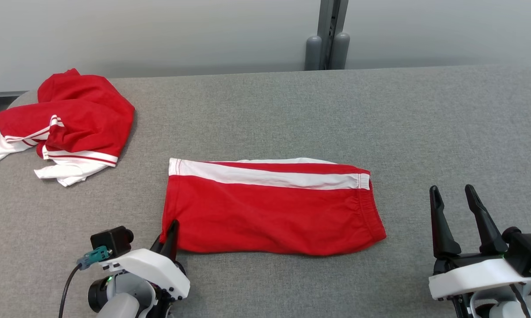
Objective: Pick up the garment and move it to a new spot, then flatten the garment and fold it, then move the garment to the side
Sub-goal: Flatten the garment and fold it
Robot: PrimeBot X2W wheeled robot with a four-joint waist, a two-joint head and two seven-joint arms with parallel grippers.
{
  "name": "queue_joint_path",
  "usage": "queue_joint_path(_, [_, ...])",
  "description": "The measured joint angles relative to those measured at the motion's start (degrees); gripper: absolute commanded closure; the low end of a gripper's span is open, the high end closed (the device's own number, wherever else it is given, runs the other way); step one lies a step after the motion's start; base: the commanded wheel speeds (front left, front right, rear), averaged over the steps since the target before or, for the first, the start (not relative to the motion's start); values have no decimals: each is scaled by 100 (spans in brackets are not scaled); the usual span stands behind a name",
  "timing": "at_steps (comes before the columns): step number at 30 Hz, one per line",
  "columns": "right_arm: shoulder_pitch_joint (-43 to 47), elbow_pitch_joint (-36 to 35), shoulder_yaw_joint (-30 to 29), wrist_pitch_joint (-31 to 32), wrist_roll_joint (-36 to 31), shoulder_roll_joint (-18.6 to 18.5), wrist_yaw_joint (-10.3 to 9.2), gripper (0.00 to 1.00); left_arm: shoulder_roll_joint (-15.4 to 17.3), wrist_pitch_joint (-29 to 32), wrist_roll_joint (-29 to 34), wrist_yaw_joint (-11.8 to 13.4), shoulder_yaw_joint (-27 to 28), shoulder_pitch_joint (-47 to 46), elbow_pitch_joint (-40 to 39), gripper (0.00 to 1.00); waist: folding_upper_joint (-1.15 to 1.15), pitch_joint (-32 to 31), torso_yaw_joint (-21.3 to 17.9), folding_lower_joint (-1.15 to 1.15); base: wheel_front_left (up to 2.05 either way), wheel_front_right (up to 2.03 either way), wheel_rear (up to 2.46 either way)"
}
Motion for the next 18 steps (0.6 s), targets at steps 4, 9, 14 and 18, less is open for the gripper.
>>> queue_joint_path(4, [2, 48, 29, 47, -9, 0, 0, 0, 120, 31, 65, 234, -7, 161, -371, 0, 0, -65, 24, 0, 0, 0, 0])
queue_joint_path(9, [19, 108, 33, 51, -15, 0, 0, 0, 246, -84, 237, 404, -59, 310, -761, 0, 0, -128, 22, 0, 0, 0, 0])
queue_joint_path(14, [27, 142, 20, 51, -42, 0, 0, 0, 423, -364, 530, 552, -118, 442, -1079, 0, 0, -187, 26, 0, 0, 0, 0])
queue_joint_path(18, [27, 160, -35, 44, -157, 0, 0, 0, 542, -546, 840, 689, -171, 516, -1365, 0, 0, -244, 40, 0, 0, 0, 0])
